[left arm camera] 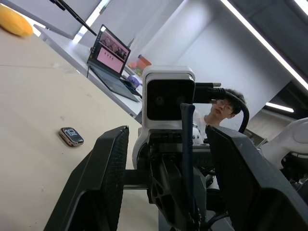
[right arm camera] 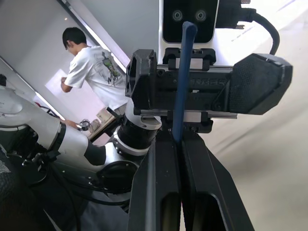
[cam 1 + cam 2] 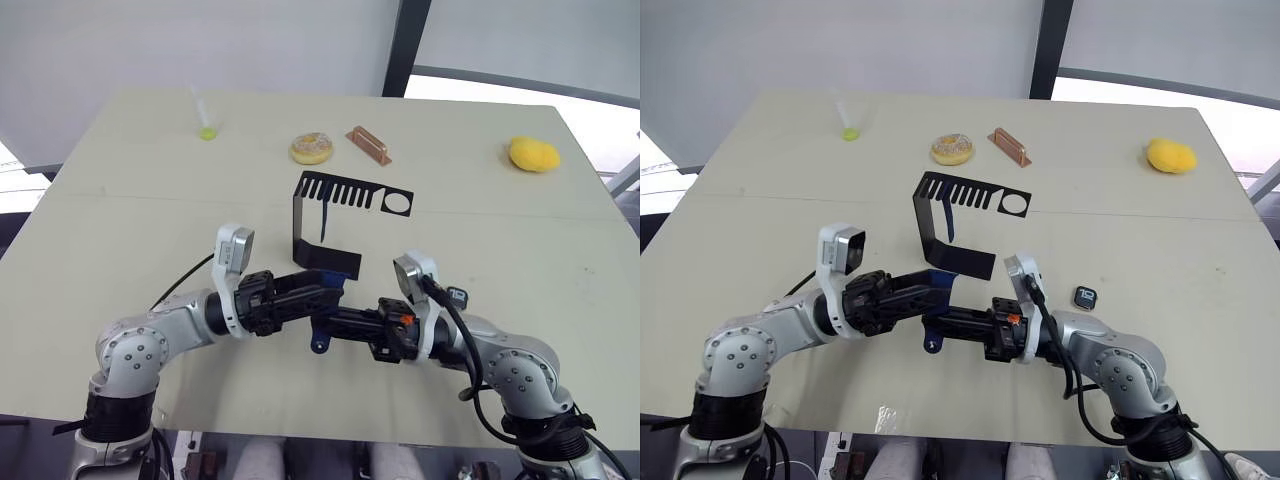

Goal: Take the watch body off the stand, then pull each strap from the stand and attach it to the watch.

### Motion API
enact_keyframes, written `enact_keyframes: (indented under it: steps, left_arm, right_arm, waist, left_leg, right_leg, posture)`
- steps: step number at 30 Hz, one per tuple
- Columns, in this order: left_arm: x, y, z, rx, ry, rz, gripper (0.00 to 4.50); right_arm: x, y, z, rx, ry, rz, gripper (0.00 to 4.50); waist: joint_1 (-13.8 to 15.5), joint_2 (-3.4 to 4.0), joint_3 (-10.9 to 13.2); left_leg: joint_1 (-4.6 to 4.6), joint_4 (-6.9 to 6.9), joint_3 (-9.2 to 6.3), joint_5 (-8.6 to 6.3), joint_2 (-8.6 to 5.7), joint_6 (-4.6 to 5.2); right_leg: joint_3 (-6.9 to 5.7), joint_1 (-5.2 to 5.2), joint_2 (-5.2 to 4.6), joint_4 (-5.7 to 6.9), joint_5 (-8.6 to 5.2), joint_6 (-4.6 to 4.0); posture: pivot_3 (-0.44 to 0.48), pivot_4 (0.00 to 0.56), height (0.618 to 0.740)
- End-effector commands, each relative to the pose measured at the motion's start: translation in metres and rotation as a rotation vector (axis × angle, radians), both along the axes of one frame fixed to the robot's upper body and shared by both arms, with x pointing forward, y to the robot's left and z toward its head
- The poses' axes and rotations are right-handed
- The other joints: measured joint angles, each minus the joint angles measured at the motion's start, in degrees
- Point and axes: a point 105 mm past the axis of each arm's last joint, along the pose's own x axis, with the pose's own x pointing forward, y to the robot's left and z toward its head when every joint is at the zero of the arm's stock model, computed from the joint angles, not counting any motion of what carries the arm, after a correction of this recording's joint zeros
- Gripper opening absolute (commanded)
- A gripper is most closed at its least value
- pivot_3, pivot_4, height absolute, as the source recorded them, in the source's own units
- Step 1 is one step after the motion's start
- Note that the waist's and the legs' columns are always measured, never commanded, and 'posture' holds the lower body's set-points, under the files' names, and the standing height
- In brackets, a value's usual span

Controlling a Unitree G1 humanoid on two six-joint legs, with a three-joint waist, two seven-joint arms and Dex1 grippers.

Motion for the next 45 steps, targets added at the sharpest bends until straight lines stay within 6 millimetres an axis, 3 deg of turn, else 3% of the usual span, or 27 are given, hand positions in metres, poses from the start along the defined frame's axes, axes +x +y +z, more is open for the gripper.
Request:
enact_keyframes:
  steps: [1, 11, 14, 17, 18, 45]
  left_arm:
    - [-0.0012, 0.0022, 0.0078, -0.028, -0.026, 0.003, 2.76]
    - [0.0002, 0.0022, 0.0086, -0.038, -0.022, 0.007, 2.76]
    - [-0.0001, 0.0013, 0.0090, -0.042, -0.022, 0.004, 1.94]
    - [-0.0010, 0.0003, 0.0093, -0.051, -0.020, -0.001, 0.38]
    - [-0.0015, 0.0003, 0.0093, -0.056, -0.017, -0.003, 0.06]
    - [-0.0049, 0.0082, 0.0046, -0.051, 0.020, 0.019, 0.06]
  right_arm:
    - [-0.0036, 0.0015, 0.0093, 0.017, -0.045, 0.001, 0.00]
    - [-0.0031, 0.0035, 0.0093, 0.020, -0.043, -0.009, 0.00]
    - [-0.0027, 0.0034, 0.0091, 0.021, -0.042, -0.016, 0.00]
    - [-0.0030, 0.0032, 0.0088, 0.022, -0.041, -0.018, 0.00]
    - [-0.0035, 0.0031, 0.0085, 0.021, -0.040, -0.019, 0.00]
    - [0.0033, -0.0007, 0.0107, 0.028, -0.089, -0.089, 0.00]
  waist:
    - [0.0, 0.00, 0.0]
    - [0.0, 0.00, 0.0]
    - [0.0, 0.00, 0.0]
    - [0.0, 0.00, 0.0]
    - [0.0, 0.00, 0.0]
    - [0.0, 0.00, 0.0]
  left_leg:
    - [0.00, 0.00, 0.00, 0.00, 0.00, 0.00]
    - [0.00, 0.00, 0.00, 0.00, -0.01, 0.00]
    - [0.00, 0.00, 0.00, 0.00, -0.01, 0.00]
    - [0.00, 0.00, 0.00, 0.00, 0.00, 0.00]
    - [0.00, 0.00, 0.00, 0.00, 0.00, 0.00]
    - [-0.01, -0.02, 0.00, 0.00, 0.00, 0.00]
  right_leg:
    - [0.00, 0.00, 0.00, 0.00, 0.00, 0.00]
    - [0.00, 0.00, 0.00, -0.01, 0.00, 0.00]
    - [0.00, 0.00, 0.00, -0.01, 0.00, 0.00]
    - [0.00, 0.00, 0.00, -0.01, 0.00, 0.00]
    - [0.00, 0.00, -0.01, -0.01, 0.00, 0.00]
    - [0.02, -0.01, -0.02, -0.05, 0.00, 0.00]
  posture:
    - [0.000, 0.150, 0.740]
    - [0.000, 0.150, 0.740]
    - [0.000, 0.150, 0.740]
    - [0.000, 0.150, 0.740]
    - [0.000, 0.150, 0.740]
    - [0.000, 0.150, 0.740]
